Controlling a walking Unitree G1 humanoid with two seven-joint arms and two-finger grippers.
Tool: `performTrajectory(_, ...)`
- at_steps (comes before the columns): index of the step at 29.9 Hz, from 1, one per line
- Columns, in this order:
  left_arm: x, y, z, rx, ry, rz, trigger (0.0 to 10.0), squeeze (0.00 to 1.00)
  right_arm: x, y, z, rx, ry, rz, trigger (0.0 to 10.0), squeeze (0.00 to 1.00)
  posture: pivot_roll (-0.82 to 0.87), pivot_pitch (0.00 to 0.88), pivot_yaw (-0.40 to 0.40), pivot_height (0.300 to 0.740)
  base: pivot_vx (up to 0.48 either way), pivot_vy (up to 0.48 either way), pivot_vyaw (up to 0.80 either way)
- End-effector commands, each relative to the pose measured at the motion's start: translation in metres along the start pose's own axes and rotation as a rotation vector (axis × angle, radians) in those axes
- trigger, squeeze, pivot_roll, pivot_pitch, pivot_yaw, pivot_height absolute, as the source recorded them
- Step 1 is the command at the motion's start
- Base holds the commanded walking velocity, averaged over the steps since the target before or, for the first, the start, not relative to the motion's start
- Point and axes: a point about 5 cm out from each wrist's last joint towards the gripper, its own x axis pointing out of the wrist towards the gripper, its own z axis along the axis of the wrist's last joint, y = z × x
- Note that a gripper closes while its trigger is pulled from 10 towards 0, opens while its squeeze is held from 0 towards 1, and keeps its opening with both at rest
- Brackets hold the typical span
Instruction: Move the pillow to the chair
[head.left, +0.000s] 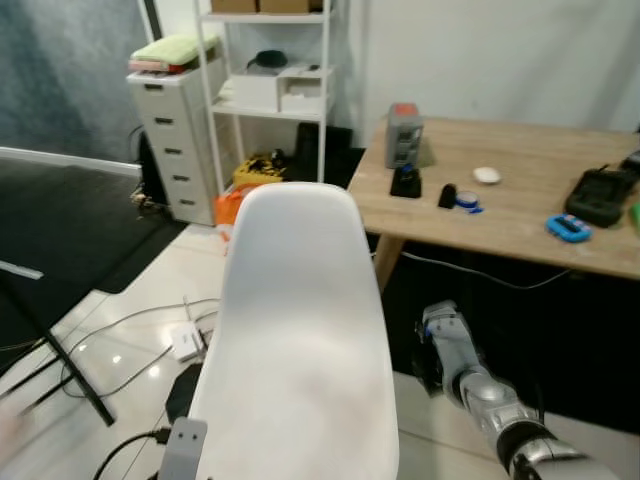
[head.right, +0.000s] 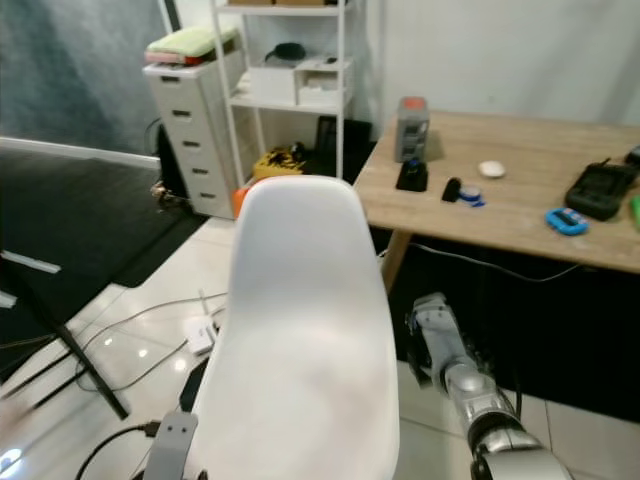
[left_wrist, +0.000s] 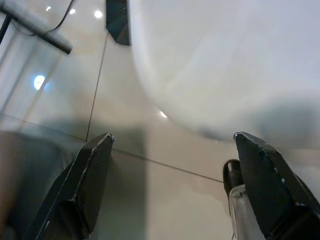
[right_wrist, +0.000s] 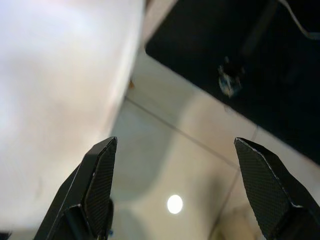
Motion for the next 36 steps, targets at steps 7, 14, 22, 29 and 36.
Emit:
performTrajectory(7,0.001,-0.002,-0.001,0.086,0.027,-0.029,10.0,0.0,-0.01,0.025,-0.062,-0.117,0.238,0.083,10.0,0.0,-0.21,0.0,-0.015,0.74,0.0,0.0,0.0)
performTrajectory(14,0.002,-0.003,0.001,0.161,0.035,-0.052,10.0,0.0,-0.01,0.03,-0.064,-0.175,0.249,0.101,10.0,0.0,-0.2,0.0,-0.024,0.74,0.0,0.0,0.0)
performTrajectory(22,0.003,-0.006,0.004,0.249,0.059,-0.099,10.0,0.0,-0.013,0.039,-0.076,-0.245,0.31,0.135,10.0,0.0,-0.2,0.0,-0.031,0.74,0.0,0.0,0.0)
performTrajectory(29,0.003,-0.006,0.006,0.278,0.058,-0.113,10.0,0.0,-0.014,0.044,-0.077,-0.258,0.319,0.169,10.0,0.0,-0.19,0.0,-0.041,0.74,0.0,0.0,0.0)
performTrajectory(36,0.004,-0.003,0.009,0.286,0.059,-0.113,10.0,0.0,-0.012,0.041,-0.071,-0.235,0.307,0.179,10.0,0.0,-0.2,0.0,-0.034,0.74,0.0,0.0,0.0)
